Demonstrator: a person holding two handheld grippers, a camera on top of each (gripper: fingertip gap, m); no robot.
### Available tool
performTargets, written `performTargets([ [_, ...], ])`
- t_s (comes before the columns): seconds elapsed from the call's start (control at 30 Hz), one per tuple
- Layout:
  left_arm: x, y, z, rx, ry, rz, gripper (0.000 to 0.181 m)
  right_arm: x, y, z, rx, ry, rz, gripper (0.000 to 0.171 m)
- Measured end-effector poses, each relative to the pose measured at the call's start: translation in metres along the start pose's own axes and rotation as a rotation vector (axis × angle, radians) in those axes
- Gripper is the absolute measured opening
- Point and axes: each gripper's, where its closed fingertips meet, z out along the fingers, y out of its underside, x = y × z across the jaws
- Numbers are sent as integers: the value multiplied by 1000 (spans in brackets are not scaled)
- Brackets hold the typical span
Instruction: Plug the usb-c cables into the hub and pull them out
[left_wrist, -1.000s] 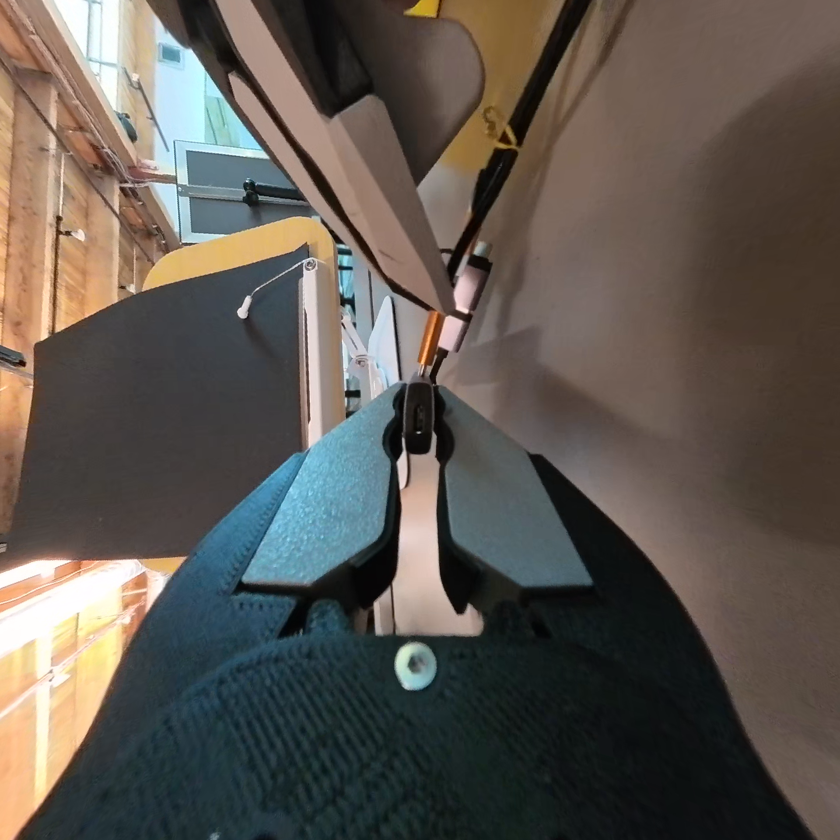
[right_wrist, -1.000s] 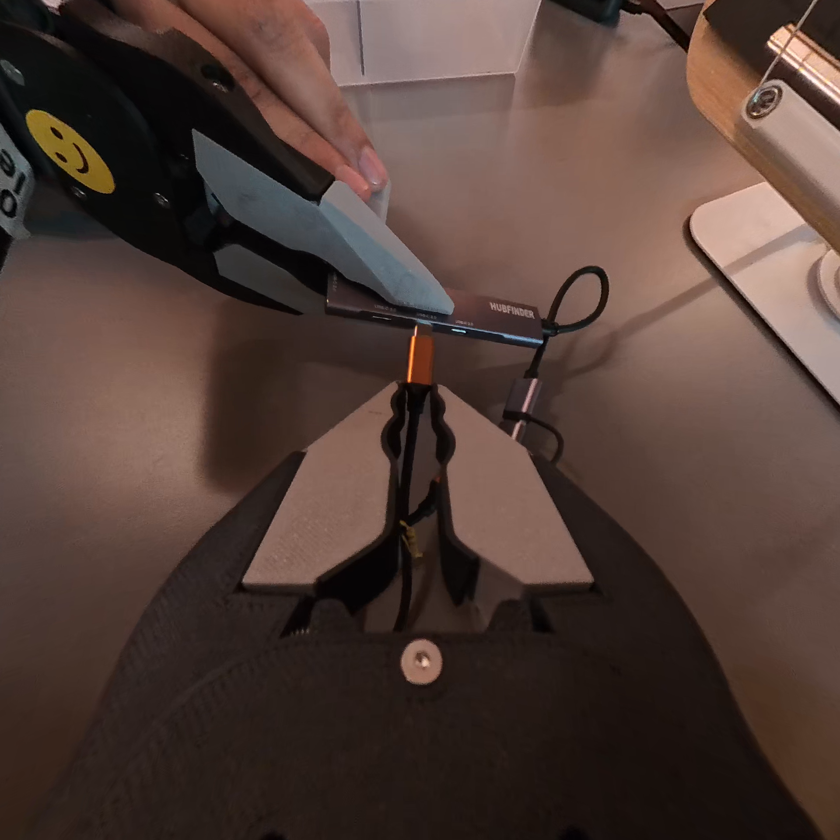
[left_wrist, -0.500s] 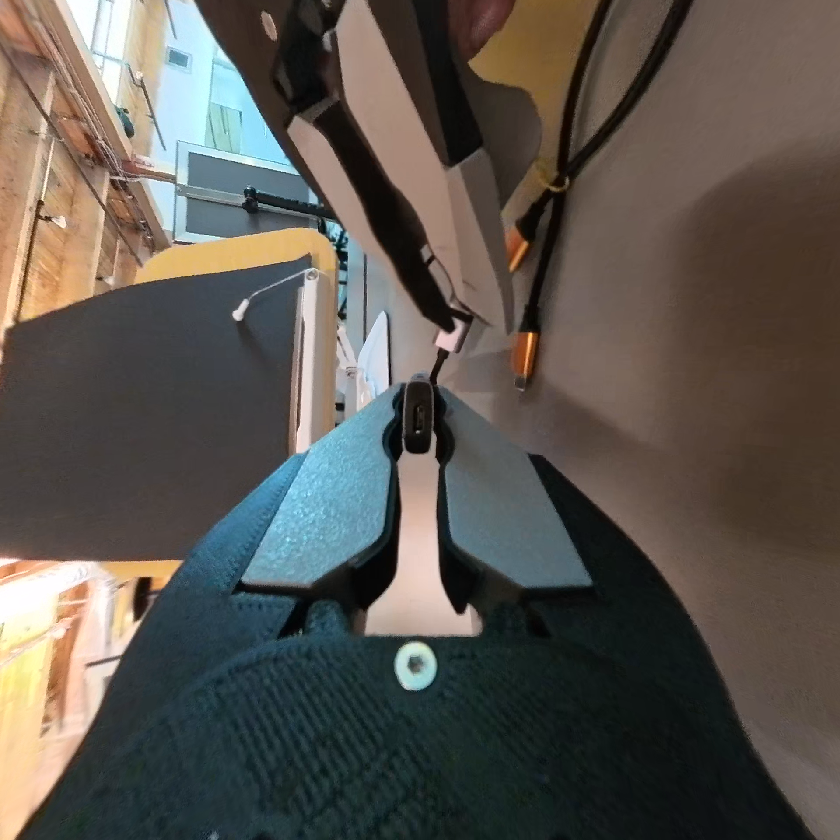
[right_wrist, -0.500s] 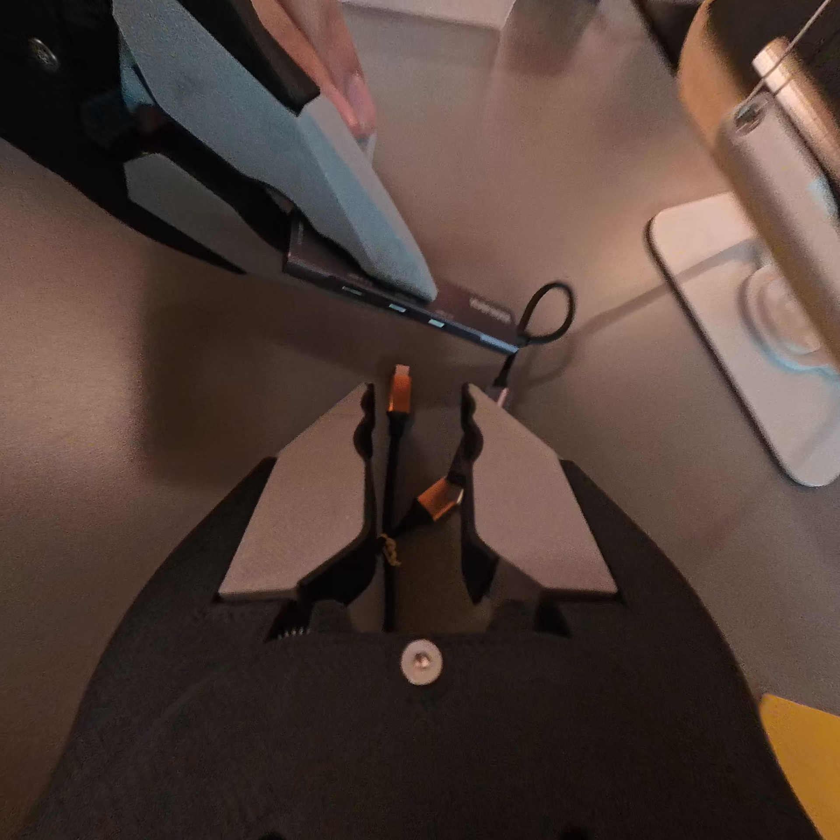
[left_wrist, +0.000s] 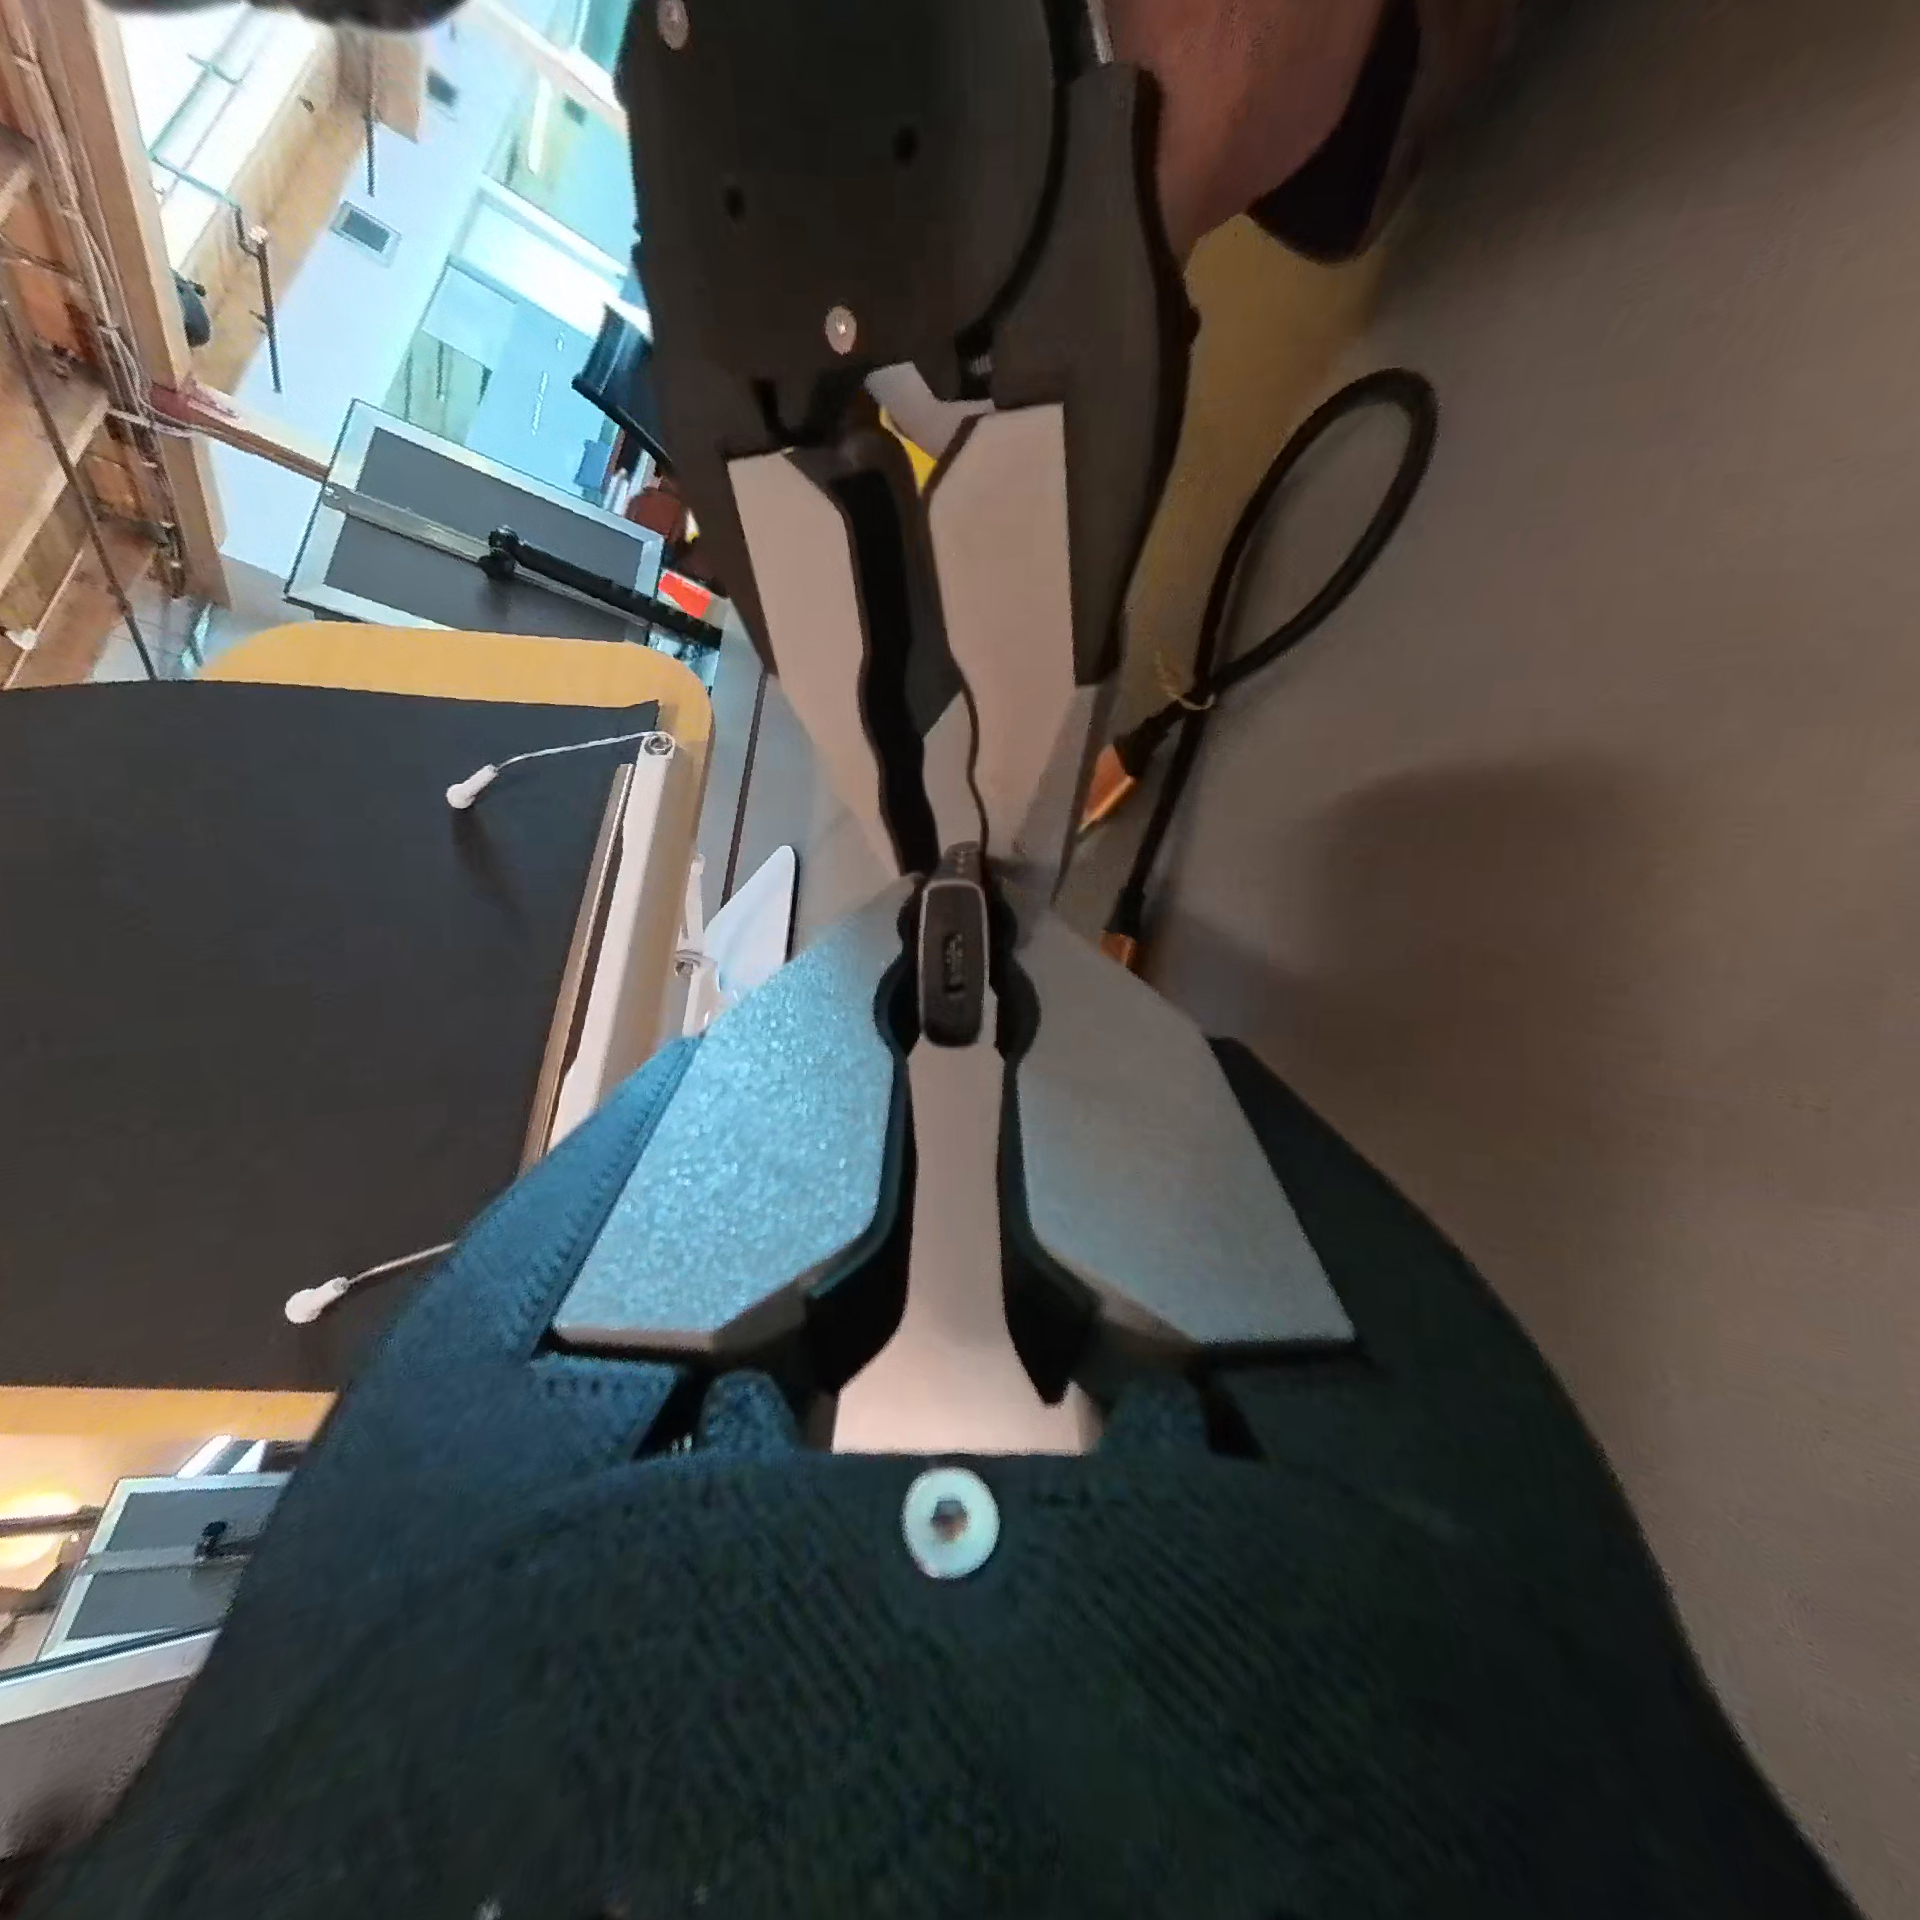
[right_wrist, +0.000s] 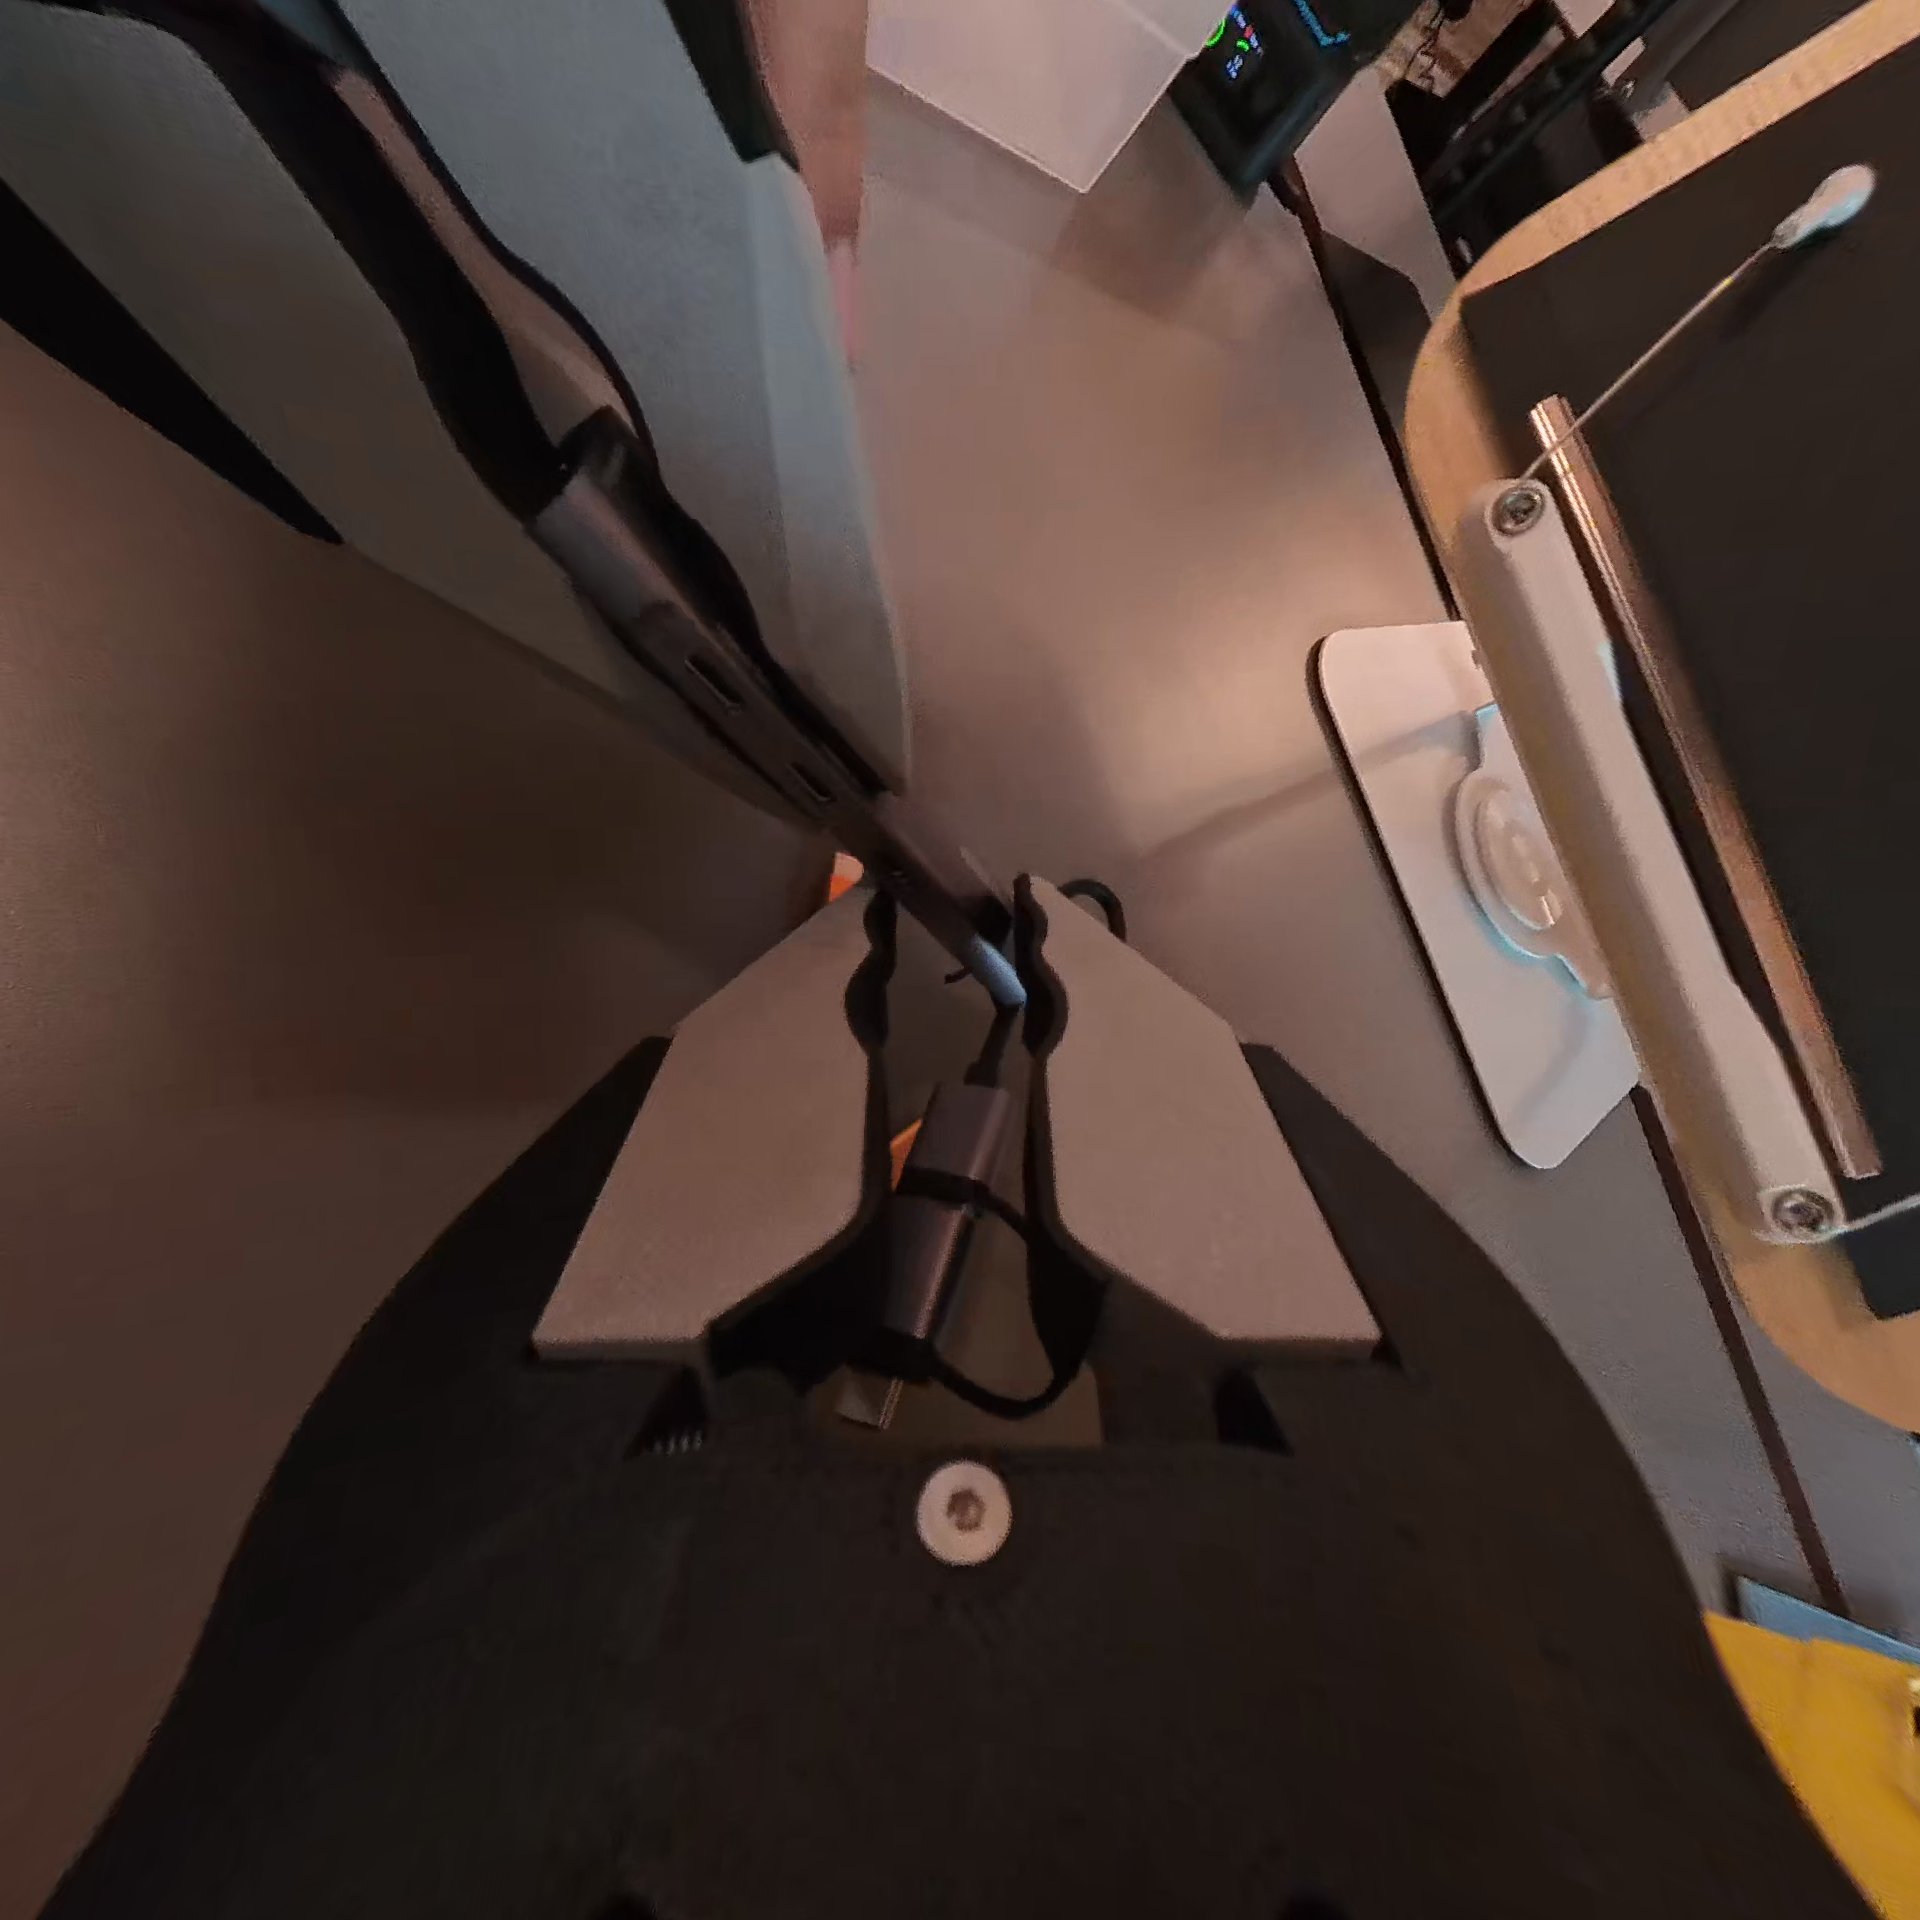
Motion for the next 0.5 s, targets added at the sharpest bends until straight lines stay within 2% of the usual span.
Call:
performTargets([
  [0.5, -5, 6, -5, -14, -18, 21, 8, 6, 3, -4, -16, 23, -3, 16],
])
